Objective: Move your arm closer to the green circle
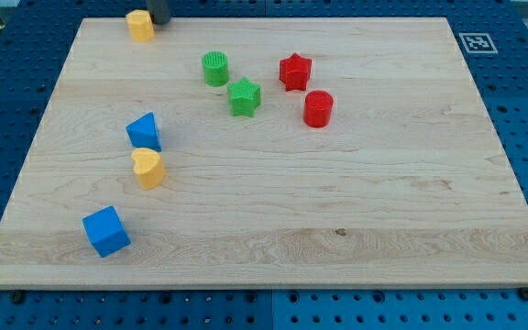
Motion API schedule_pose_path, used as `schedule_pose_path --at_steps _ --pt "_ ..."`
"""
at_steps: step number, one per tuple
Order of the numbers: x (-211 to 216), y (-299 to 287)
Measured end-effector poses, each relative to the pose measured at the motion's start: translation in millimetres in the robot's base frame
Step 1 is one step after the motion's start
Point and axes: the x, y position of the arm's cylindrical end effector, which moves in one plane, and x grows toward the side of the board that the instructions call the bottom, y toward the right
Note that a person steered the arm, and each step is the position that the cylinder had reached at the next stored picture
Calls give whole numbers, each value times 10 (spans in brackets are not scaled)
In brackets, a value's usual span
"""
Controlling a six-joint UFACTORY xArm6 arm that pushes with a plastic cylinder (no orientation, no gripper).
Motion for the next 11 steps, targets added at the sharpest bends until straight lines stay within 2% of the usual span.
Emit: schedule_pose_path --at_steps 2,4,6,7,8,10,11 --pt "8 -65" --pt "7 167" --pt "124 1148" --pt "661 1113" --pt "875 1109" --pt "1006 1636" --pt "1263 1677"
